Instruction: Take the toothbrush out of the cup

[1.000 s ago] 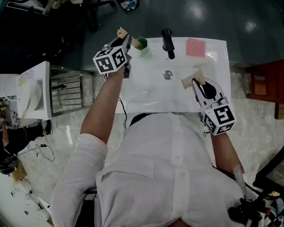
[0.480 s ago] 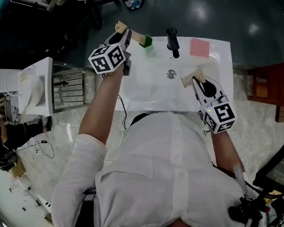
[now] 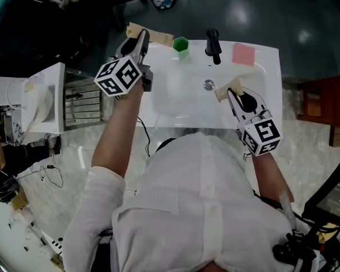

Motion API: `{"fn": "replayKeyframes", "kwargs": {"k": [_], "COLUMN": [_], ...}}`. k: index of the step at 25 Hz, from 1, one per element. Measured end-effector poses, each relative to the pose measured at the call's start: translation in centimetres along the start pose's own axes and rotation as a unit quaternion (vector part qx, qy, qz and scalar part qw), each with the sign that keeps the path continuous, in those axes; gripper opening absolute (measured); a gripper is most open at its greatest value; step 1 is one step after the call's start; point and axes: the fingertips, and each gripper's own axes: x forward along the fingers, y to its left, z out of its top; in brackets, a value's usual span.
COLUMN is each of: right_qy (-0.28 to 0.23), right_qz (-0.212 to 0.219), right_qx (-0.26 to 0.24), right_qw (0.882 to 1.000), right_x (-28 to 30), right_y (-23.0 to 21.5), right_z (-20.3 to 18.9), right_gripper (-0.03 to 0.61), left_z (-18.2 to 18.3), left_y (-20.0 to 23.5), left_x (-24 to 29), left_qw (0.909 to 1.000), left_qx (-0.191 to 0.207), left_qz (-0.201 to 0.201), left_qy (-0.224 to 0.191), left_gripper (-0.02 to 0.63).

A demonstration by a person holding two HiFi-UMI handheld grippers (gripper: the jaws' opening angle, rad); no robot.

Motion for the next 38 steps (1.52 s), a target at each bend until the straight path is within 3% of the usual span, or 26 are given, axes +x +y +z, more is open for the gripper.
{"fn": "replayKeyframes", "kwargs": {"k": [9,22,38], "right_qy": [0.000,-0.015,-0.019], "right_qz": [-0.004,-0.046,-0.084], "right_qx": [-0.017,-0.025,-0.028], "right_qw": [1.000,0.999,0.996], "right_x": [1.5,1.3,-2.4], "right_y": [3.9,10.1,18.8], "right_z": [1.0,1.8,1.3], "right_gripper": [0.044,0.044,0.044], "left_z": [1.0,-1.1,-4.2], "left_y": [1.4,0.2,-2.3], "left_x": [-7.3,-18.9,-31.0], "left_qw": [0.9998,0.9944,0.9836], "left_qx": [-0.018,0.049,0.064], "left_qz": [-0.006,-0.071,-0.140], "left_qy": [0.011,0.060,0.093], "left_gripper": [0.078,0.078,0.078]}}
